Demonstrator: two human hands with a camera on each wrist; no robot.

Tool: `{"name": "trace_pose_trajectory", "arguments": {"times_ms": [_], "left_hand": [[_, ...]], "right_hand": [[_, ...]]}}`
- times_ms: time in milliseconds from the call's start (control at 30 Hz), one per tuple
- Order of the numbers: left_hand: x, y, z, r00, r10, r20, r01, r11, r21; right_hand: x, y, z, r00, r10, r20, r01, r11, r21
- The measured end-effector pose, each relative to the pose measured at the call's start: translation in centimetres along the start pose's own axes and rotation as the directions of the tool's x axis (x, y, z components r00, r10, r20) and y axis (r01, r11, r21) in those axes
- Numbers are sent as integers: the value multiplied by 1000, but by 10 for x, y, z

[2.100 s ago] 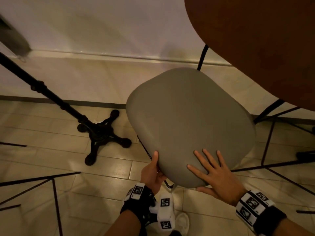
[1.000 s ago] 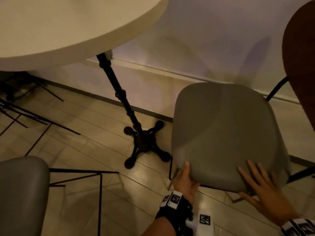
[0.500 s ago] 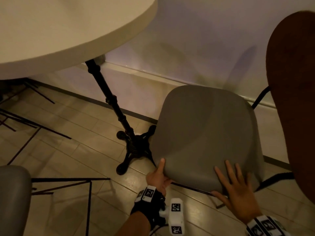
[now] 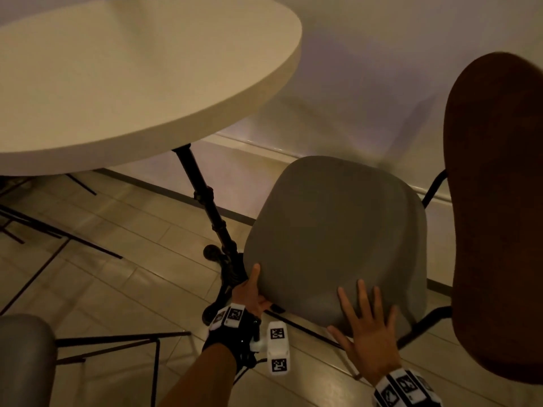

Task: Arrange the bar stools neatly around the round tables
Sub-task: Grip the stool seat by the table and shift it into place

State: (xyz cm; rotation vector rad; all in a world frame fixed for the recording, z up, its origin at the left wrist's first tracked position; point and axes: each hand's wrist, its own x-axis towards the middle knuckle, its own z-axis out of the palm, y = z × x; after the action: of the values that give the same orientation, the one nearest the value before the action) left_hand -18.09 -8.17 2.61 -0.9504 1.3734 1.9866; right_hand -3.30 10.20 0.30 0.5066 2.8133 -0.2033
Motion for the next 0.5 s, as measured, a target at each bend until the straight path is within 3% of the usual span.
{"name": "trace_pose_trajectory", "arguments": {"times_ms": [200,500], "left_hand": [[-4,-1,-20,997,-22,71,22,1000,8],[3,3,-30,999,-10,46,9,1000,14]], "right_hand": [[-8,-8,4,1000,1,14,-1,1000,-23],[-15,-24,8,999,8,-52,-7,1000,15]]}}
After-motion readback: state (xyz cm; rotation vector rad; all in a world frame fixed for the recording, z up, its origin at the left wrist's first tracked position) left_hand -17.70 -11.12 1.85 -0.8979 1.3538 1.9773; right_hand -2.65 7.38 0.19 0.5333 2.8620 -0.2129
